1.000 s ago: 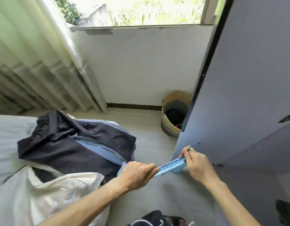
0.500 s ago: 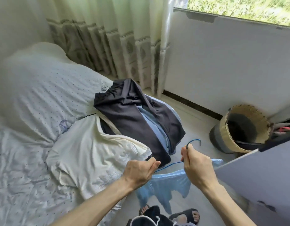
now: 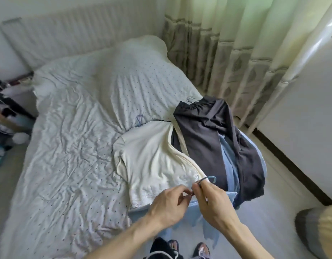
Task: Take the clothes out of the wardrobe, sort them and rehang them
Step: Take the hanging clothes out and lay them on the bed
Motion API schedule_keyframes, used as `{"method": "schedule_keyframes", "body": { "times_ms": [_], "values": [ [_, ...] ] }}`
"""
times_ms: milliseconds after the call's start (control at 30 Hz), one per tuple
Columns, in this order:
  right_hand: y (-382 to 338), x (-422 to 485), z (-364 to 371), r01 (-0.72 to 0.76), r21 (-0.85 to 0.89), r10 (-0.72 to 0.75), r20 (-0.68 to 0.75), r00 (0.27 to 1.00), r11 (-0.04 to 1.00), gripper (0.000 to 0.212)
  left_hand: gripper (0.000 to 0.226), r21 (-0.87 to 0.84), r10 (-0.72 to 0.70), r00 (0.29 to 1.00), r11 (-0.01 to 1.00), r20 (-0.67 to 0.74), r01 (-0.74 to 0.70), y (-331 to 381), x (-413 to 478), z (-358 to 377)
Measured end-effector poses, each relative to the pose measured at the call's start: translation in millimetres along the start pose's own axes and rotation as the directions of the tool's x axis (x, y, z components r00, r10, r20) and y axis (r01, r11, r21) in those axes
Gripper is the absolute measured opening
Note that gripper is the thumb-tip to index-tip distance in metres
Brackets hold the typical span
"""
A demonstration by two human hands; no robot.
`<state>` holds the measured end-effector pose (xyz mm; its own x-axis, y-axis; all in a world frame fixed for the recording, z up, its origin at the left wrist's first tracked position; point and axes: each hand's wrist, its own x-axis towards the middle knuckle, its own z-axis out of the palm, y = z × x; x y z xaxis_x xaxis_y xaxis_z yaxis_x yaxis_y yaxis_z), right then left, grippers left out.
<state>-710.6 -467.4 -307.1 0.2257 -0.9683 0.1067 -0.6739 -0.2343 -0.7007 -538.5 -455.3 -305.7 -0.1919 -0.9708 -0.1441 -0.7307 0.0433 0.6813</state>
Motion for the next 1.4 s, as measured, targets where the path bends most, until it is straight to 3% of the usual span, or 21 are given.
{"method": "schedule_keyframes", "body": {
  "times_ms": [133, 200, 300, 433, 500, 567, 667, 800, 900, 1067, 1233, 1400],
  "values": [
    [26, 11, -14, 0.057, -0.047, -0.055, 0.052, 0.997, 0.997, 0.031, 0.030, -0.023, -0.086, 0.989, 0.996, -0.121, 0.084, -6, 6, -11],
    [48, 19, -21, -0.024, -0.051, 0.025, 0.019, 1.000, 0.998, 0.031, 0.019, -0.058, -0.128, 0.982, 0.991, -0.141, 0.120, -2, 9, -17],
    [80, 34, -30, -0.178, -0.058, 0.181, 0.032, 0.983, 0.982, 0.056, 0.011, -0.154, -0.208, 0.959, 0.971, -0.193, 0.180, 5, 15, -30],
    [94, 56, -41, -0.433, 0.239, 0.370, 0.268, 0.890, 0.869, 0.072, 0.013, -0.233, -0.227, 0.945, 0.957, -0.237, 0.172, 17, 30, -58],
    [96, 67, -38, -0.506, 0.390, 0.381, 0.356, 0.853, 0.769, 0.076, 0.014, -0.244, -0.225, 0.927, 0.958, -0.302, 0.153, 19, 44, -81],
    [97, 79, -30, -0.524, 0.424, 0.362, 0.406, 0.839, 0.739, 0.077, 0.015, -0.219, -0.224, 0.892, 0.965, -0.393, 0.146, 16, 63, -107],
    [95, 100, -13, -0.514, 0.360, 0.352, 0.429, 0.832, 0.779, 0.074, 0.013, -0.180, -0.209, 0.837, 0.974, -0.506, 0.135, 5, 98, -144],
    [79, 136, 9, -0.478, 0.281, 0.335, 0.433, 0.837, 0.832, 0.032, 0.014, -0.184, -0.184, 0.822, 0.978, -0.539, 0.098, -26, 149, -176],
    [67, 174, 29, -0.486, 0.218, 0.374, 0.407, 0.833, 0.846, 0.019, 0.014, -0.194, -0.200, 0.806, 0.975, -0.558, 0.108, -63, 189, -194],
    [63, 243, 73, -0.525, 0.135, 0.440, 0.395, 0.806, 0.841, 0.021, 0.015, -0.159, -0.239, 0.825, 0.970, -0.513, 0.182, -153, 273, -215],
    [79, 294, 123, -0.591, -0.060, 0.558, 0.417, 0.717, 0.804, 0.013, 0.015, -0.130, -0.287, 0.835, 0.958, -0.470, 0.256, -250, 353, -214],
    [97, 330, 170, -0.592, -0.233, 0.627, 0.439, 0.644, 0.772, 0.022, 0.019, -0.060, -0.374, 0.864, 0.924, -0.336, 0.377, -332, 412, -192]
  ]
}}
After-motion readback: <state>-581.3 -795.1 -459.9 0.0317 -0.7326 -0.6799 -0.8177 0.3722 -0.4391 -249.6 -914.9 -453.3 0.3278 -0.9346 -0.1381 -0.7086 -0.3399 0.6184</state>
